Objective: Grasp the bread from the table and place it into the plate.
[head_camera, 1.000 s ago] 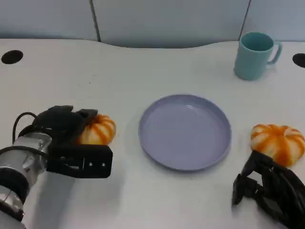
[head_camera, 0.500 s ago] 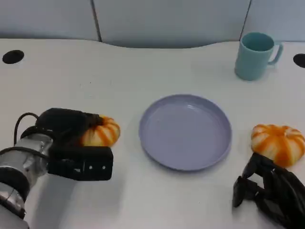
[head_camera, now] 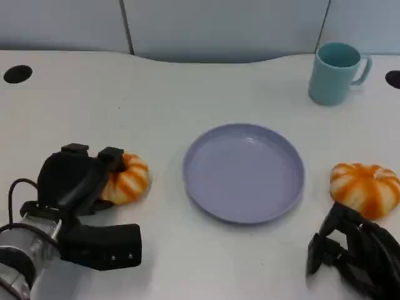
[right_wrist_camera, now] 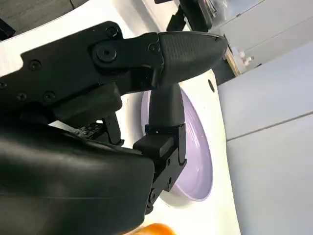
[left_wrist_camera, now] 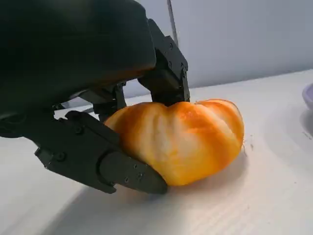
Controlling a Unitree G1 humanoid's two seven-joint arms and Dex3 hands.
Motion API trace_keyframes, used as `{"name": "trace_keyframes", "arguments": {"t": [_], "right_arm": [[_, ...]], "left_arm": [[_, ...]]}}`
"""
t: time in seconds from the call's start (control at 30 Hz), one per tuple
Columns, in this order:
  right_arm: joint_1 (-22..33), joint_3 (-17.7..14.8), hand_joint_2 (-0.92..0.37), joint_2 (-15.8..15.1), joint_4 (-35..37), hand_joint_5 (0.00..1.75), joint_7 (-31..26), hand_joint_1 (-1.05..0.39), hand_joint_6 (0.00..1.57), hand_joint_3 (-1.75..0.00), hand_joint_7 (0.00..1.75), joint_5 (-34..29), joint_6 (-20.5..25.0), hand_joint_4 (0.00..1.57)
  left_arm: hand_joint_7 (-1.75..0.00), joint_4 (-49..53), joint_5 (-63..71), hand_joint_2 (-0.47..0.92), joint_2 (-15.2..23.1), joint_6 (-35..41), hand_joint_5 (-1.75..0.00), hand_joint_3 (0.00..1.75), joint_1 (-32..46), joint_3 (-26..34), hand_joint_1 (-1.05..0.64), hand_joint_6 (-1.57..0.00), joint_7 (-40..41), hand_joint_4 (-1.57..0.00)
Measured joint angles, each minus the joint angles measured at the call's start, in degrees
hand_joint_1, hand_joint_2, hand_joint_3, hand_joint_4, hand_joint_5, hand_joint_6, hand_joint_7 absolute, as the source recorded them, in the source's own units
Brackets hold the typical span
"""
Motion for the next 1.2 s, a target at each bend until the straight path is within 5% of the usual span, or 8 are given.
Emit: {"name": "trace_keyframes", "arguments": {"t": [0.53, 0.63, 1.2], "right_arm": [[0.07, 0.13, -0.92, -0.05, -0.54, 1.75, -0.33, -0.57, 0.50, -0.37, 1.67, 0.02, 0.84, 0.67], [0.08, 0.15, -0.92, -0.05, -0.55, 1.75, -0.33, -0.56, 0.51, -0.35, 1.67, 0.02, 0.84, 0.66], [0.43, 0.12, -0.92, -0.03, -1.44, 1.75, -0.42, -0.57, 0.50, -0.35, 1.65, 0.08, 1.80, 0.66]], "left_arm": [[-1.75, -1.65, -0.34, 0.82, 0.77, -4.96, -1.75, 0.57, -3.62, 1.42, -0.16, -0.60, 4.68, -0.81], [-1.75, -2.68, -1.87, 0.75, 0.75, -6.90, -1.75, 0.72, -5.71, 2.24, -0.15, -0.61, 4.42, -0.83], [-1.75, -5.41, -5.02, 0.76, -4.83, -13.95, -1.75, 0.73, -12.94, 3.44, -0.22, -0.70, -14.80, -0.87]]}}
